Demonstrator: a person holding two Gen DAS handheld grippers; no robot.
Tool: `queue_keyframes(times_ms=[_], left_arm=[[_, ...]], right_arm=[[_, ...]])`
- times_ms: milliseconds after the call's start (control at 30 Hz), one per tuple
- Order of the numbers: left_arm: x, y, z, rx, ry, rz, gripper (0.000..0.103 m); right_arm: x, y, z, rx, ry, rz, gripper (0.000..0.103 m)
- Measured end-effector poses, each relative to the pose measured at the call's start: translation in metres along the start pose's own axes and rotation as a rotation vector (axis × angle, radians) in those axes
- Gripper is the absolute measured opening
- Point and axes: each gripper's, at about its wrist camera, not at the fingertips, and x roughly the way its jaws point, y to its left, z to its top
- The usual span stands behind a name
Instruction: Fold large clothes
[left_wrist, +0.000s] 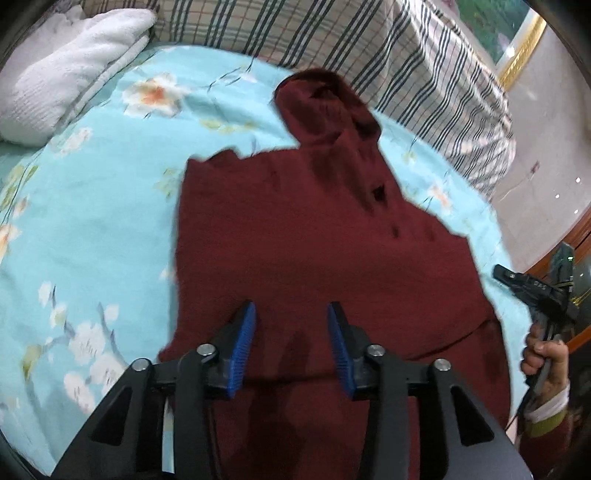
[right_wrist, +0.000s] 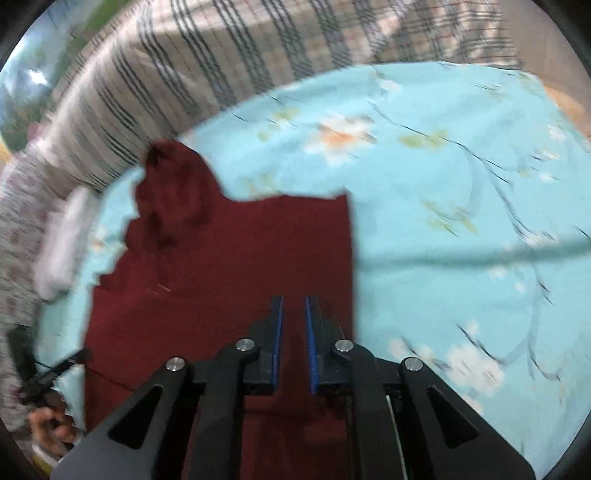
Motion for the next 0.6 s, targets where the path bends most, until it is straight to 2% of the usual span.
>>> queue_keyframes(times_ms=[33, 100, 267, 433, 600], left_arm=[[0.001, -0.003, 0.009, 0.000, -0.003, -0.011, 0.043], [0.006, -0.011, 0.033, -0.010, -0.017, -0.030, 0.055], [0.030, -0.016, 0.099, -0.028, -0.065, -0.023, 0.057], [0.072, 0.001, 0.174, -0.094, -0.065, -0.035, 0.059], [0.132, 0.011, 0.246, -0.073, -0.023, 0.003, 0.068]], right_arm=[[0.007, 0.010, 0.009, -0.024, 0.003, 0.019, 0.032], [0.019, 0.030, 0.024, -0.080, -0.010, 0.054, 0.040], [0.073, 0.086, 0.072, -0.183, 0.014, 0.142, 0.040], [0.124, 0.130, 0.116, -0.305, 0.018, 0.139, 0.040], [0.176, 0.158, 0.157, -0.373, 0.035, 0.129, 0.040]])
